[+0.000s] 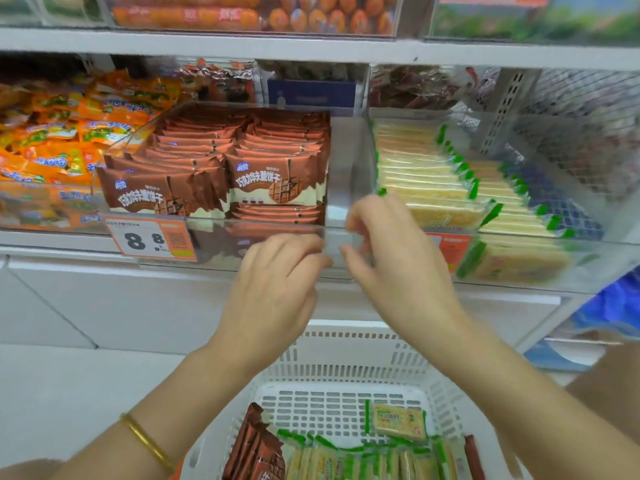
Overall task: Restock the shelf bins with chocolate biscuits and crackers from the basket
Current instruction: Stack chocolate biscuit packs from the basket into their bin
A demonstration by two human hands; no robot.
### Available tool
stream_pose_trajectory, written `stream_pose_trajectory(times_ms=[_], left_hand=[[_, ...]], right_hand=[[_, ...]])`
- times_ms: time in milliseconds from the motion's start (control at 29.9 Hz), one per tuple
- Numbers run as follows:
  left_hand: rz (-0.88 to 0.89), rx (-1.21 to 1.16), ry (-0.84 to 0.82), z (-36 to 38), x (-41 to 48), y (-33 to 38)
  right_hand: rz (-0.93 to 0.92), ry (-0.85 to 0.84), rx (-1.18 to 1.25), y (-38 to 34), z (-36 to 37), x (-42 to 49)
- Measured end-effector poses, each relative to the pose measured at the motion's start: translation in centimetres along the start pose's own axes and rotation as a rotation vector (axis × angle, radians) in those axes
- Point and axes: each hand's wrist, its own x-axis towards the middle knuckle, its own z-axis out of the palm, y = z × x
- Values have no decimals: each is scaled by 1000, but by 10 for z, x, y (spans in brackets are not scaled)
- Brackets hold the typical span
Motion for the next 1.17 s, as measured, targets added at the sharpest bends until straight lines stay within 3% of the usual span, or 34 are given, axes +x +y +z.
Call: stream_pose_trajectory(times_ms=[234,434,568,769,936,1170], left_hand=[[196,-33,-451,65,-7,39],[171,-107,-666,91,-24,69],[86,-144,-864,119,-32,72],[136,-165,-992,146,-47,71],[152,-233,-929,147,-53,74],[100,-230,-970,153,-62,71]], right_hand=[[427,-612,-70,128,6,-84],[373,-1024,-151,180,64,-123],[370,-1118,-149,205,130,-158],[533,-1068,-326,262,176,-218],[532,-1083,-339,284,194,-221],[439,-1194,-448,289,218,-221]])
